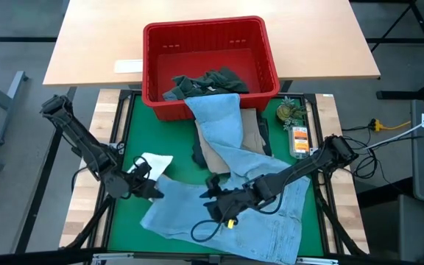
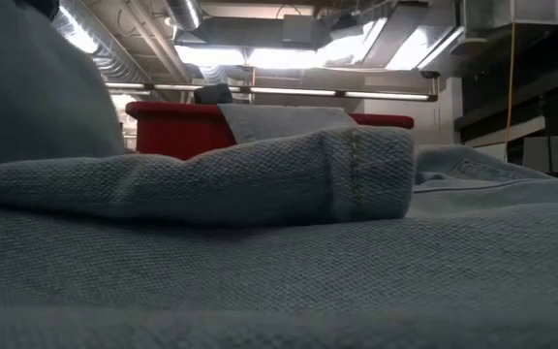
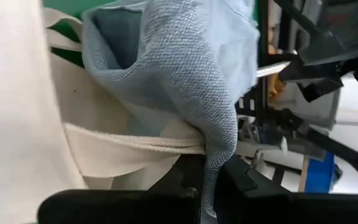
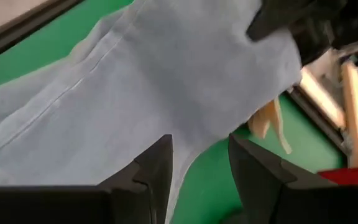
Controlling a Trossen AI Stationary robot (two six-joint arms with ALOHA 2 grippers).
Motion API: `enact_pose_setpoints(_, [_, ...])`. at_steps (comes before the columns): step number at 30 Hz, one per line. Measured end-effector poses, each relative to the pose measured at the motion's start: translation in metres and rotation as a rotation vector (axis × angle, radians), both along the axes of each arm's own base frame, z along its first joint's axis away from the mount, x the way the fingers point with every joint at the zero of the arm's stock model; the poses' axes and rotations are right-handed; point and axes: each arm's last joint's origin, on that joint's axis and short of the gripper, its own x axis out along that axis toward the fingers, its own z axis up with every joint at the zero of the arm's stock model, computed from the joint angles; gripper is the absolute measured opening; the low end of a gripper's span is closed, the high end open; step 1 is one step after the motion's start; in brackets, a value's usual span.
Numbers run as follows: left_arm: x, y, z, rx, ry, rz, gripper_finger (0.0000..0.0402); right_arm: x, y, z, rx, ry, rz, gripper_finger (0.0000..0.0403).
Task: Fold laundry
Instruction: Remove the blue pants from the laundry bin
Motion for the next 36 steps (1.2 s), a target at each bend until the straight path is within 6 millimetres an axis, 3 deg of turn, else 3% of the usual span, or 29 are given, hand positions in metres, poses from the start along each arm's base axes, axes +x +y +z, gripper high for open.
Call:
enact_pose_setpoints(8, [0.005, 0.004, 0.002, 0.045, -0.029, -0.012, 0.0010, 0.017, -0.010, 0.014, -0.059, -0.167, 0.109, 0.0156])
enact_pose_setpoints(15, [0.007, 0.007, 0.002, 0.046, -0.027, 0.000, 0.0010, 0.032, -0.031, 0.026, -0.068, -0.287, 0.226, 0.0156])
enact_pose_setpoints(21, [0.007, 0.007, 0.002, 0.044, -0.025, -0.003, 0.0010, 0.048, -0.043, 0.021, -0.061, -0.383, 0.312, 0.0156])
enact_pose_setpoints(29, [0.007, 0.007, 0.002, 0.036, -0.022, 0.002, 0.0010, 0.073, -0.032, 0.014, -0.123, -0.447, 0.439, 0.0156])
enact_pose_setpoints(36, [0.007, 0.007, 0.002, 0.035, -0.022, 0.003, 0.0010, 0.100, -0.024, 0.022, -0.166, -0.297, 0.472, 0.0156])
